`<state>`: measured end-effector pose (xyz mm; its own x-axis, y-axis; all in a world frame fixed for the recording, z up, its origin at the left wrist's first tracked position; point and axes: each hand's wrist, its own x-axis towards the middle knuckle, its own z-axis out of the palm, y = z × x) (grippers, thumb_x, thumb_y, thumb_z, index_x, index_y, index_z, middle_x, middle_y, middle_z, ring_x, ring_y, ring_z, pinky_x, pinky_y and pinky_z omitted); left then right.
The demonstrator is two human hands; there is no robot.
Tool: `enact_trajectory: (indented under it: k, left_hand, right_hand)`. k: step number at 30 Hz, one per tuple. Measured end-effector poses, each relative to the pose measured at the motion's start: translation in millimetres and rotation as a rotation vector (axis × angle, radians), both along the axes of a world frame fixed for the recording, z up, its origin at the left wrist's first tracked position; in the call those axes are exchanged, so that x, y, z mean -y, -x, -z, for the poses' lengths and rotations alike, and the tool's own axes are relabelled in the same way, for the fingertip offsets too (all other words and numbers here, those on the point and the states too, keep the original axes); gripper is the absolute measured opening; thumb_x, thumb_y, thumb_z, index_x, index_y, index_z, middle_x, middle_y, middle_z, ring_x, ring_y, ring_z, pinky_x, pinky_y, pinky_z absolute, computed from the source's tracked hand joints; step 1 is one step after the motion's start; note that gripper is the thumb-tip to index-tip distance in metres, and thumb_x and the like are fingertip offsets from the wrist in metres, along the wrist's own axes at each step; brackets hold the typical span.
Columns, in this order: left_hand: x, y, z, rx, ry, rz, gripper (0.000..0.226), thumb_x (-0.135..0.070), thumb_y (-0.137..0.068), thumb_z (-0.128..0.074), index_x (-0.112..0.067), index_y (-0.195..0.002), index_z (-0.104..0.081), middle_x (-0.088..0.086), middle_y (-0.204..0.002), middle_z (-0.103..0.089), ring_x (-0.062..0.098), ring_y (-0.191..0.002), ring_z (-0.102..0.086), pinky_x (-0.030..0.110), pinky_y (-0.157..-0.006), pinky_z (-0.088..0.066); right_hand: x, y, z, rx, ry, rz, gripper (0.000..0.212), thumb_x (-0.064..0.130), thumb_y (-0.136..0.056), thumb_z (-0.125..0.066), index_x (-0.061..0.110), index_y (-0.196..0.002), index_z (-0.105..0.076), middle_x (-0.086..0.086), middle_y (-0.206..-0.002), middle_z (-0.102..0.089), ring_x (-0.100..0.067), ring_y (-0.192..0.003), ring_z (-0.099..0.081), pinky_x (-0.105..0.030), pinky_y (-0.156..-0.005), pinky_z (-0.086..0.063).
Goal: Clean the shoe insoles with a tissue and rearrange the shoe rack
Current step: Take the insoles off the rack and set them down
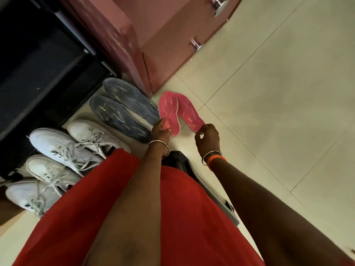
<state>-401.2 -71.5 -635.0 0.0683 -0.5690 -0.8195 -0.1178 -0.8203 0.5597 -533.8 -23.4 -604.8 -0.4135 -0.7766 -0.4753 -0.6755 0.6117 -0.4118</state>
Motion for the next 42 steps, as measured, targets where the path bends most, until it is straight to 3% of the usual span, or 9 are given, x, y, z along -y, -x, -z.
enact_trajectory:
  k: [3,8,13,17,29,33,36,39,42]
  left_hand:
    - [-0.2,-3.3,9.0,-0.022,0.014,-0.058,0.057,0.017,-0.084,-0.043,-0.007,-0.135,-0.047,0.012,-0.132,-0.052,0.016,-0.108,-0.05,0.023,-0.092,-0.041]
    - [4.3,7.0,18.4,-0.042,0.013,-0.058,0.058,0.017,-0.084,-0.046,-0.002,-0.139,-0.04,0.021,-0.135,-0.049,0.029,-0.12,-0.05,0.035,-0.102,-0.039]
    - [3.6,12.3,19.8,-0.052,-0.131,0.12,0.071,-0.003,-0.093,-0.05,-0.014,-0.15,-0.009,0.008,-0.156,-0.018,0.021,-0.141,-0.025,0.027,-0.11,-0.023]
    - [4.3,8.0,9.9,-0.023,-0.096,0.087,0.067,-0.001,-0.092,-0.051,-0.014,-0.149,-0.018,0.008,-0.154,-0.024,0.019,-0.14,-0.028,0.028,-0.11,-0.027]
    - [10.7,13.8,-99.8,-0.024,0.076,0.159,0.058,0.002,-0.091,-0.051,-0.014,-0.144,-0.032,0.009,-0.149,-0.032,0.023,-0.137,-0.032,0.03,-0.108,-0.031]
    - [5.9,6.8,-136.6,-0.001,0.166,0.116,0.046,0.008,-0.088,-0.052,-0.001,-0.133,-0.046,0.016,-0.13,-0.052,0.024,-0.116,-0.05,0.029,-0.098,-0.042]
    - [10.1,-1.8,-169.3,0.062,0.278,0.211,0.034,0.01,-0.087,-0.049,0.005,-0.119,-0.058,0.014,-0.102,-0.063,0.019,-0.094,-0.056,0.026,-0.087,-0.045]
    - [9.2,-11.6,-196.2,0.147,0.408,0.254,0.031,0.004,-0.088,-0.051,0.002,-0.118,-0.059,0.02,-0.117,-0.062,0.032,-0.109,-0.058,0.034,-0.094,-0.044]
    - [-5.6,-24.9,-212.2,0.243,0.533,0.253,0.043,-0.006,-0.089,-0.053,-0.011,-0.132,-0.05,0.011,-0.126,-0.059,0.027,-0.118,-0.055,0.032,-0.101,-0.043]
  right_hand:
    - [7.5,-3.2,9.9,-0.045,-0.02,0.076,0.01,0.0,-0.085,-0.056,-0.002,-0.091,-0.063,-0.015,-0.101,-0.059,-0.03,-0.086,-0.059,-0.033,-0.073,-0.047]
    - [16.0,-7.4,25.5,0.022,-0.069,0.075,0.008,0.002,-0.086,-0.057,0.001,-0.087,-0.064,-0.014,-0.102,-0.06,-0.031,-0.087,-0.06,-0.033,-0.076,-0.047]
    - [9.3,4.2,26.6,0.074,-0.152,0.024,0.021,0.003,-0.083,-0.059,0.004,-0.104,-0.065,-0.013,-0.111,-0.061,-0.028,-0.101,-0.058,-0.03,-0.086,-0.042]
    - [3.8,13.2,20.4,0.04,-0.211,0.048,0.022,0.011,-0.085,-0.059,0.014,-0.106,-0.064,-0.008,-0.114,-0.062,-0.029,-0.1,-0.06,-0.036,-0.086,-0.049]
    - [9.8,-0.5,-63.6,0.116,-0.125,0.06,0.018,0.01,-0.08,-0.055,0.018,-0.091,-0.067,-0.01,-0.104,-0.067,-0.033,-0.094,-0.062,-0.032,-0.077,-0.046]
    - [17.4,-4.2,-98.4,0.114,-0.043,0.024,0.019,0.01,-0.08,-0.053,0.019,-0.09,-0.066,-0.011,-0.104,-0.067,-0.034,-0.096,-0.061,-0.034,-0.08,-0.048]
    - [21.8,-5.5,-129.2,0.028,0.064,-0.081,0.019,0.013,-0.083,-0.052,0.018,-0.094,-0.066,-0.01,-0.1,-0.068,-0.034,-0.093,-0.062,-0.033,-0.075,-0.048]
    - [25.5,-6.7,-157.6,-0.08,0.243,-0.256,0.018,0.014,-0.083,-0.05,0.012,-0.092,-0.066,-0.011,-0.089,-0.07,-0.036,-0.083,-0.063,-0.034,-0.071,-0.046]
    - [27.0,-11.3,-176.9,-0.148,0.39,-0.443,0.024,0.019,-0.074,-0.044,0.009,-0.081,-0.065,-0.012,-0.075,-0.07,-0.037,-0.069,-0.063,-0.035,-0.068,-0.046]
